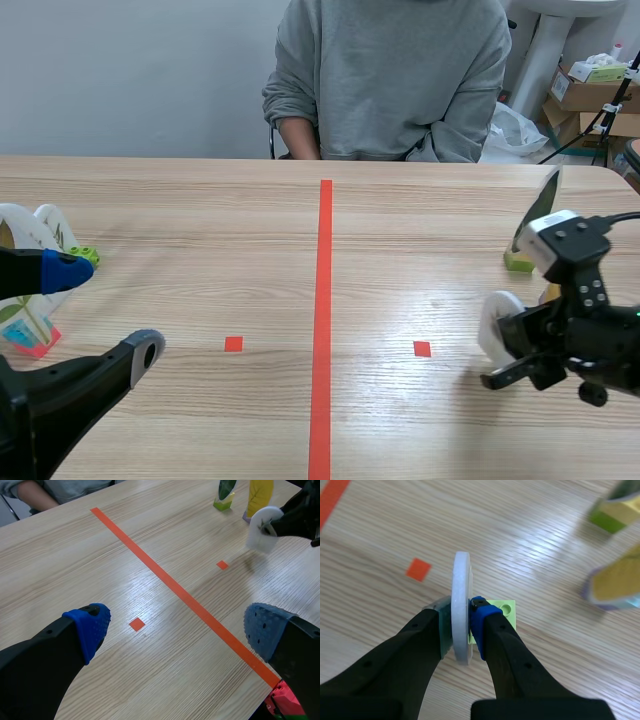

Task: Do the leaf sorting experiment

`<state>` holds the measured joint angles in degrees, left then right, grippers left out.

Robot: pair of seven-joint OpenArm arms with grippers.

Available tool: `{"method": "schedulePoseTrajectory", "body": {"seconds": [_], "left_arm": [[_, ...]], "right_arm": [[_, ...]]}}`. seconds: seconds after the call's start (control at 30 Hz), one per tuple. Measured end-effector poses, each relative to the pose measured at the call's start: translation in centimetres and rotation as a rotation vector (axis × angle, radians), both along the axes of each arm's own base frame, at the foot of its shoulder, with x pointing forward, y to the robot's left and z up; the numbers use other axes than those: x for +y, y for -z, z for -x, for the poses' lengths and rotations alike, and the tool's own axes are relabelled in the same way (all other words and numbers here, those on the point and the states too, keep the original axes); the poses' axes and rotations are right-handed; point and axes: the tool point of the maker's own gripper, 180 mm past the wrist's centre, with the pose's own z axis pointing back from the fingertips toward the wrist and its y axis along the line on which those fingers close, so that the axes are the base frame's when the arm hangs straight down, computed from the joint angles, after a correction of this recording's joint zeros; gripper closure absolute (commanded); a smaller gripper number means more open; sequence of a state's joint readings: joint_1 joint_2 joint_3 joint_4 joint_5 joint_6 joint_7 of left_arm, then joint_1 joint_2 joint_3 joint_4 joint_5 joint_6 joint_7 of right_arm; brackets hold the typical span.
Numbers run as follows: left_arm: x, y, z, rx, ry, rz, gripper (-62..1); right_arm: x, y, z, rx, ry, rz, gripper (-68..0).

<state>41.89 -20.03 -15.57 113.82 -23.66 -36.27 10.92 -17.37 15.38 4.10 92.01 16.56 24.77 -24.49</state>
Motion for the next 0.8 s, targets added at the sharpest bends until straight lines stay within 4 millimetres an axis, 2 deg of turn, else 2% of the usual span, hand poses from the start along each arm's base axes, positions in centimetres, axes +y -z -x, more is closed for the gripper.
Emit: {"method": "schedulePoseTrajectory", "body": {"seconds": [0.17, 0.23, 0.53, 0.8], "left_arm": [[0.0, 0.0, 0.0, 0.0, 0.0, 0.0, -57.2], [0.0, 0.0, 0.0, 0.0, 0.0, 0.0, -57.2], [0.0, 0.0, 0.0, 0.0, 0.0, 0.0, -57.2], [0.0, 0.0, 0.0, 0.0, 0.0, 0.0, -57.2]], "right_arm": [[-3.7, -1.7, -1.6, -0.1, 0.095, 0.016, -3.3], [-4.5, -1.3, -2.1, -0.096, 0.11, 0.029, -3.3], [-5.6, 2.4, -4.1, -0.021, 0.172, -0.036, -4.3], [-5.6, 2.5, -4.3, -0.021, 0.177, -0.041, -18.2]]}}
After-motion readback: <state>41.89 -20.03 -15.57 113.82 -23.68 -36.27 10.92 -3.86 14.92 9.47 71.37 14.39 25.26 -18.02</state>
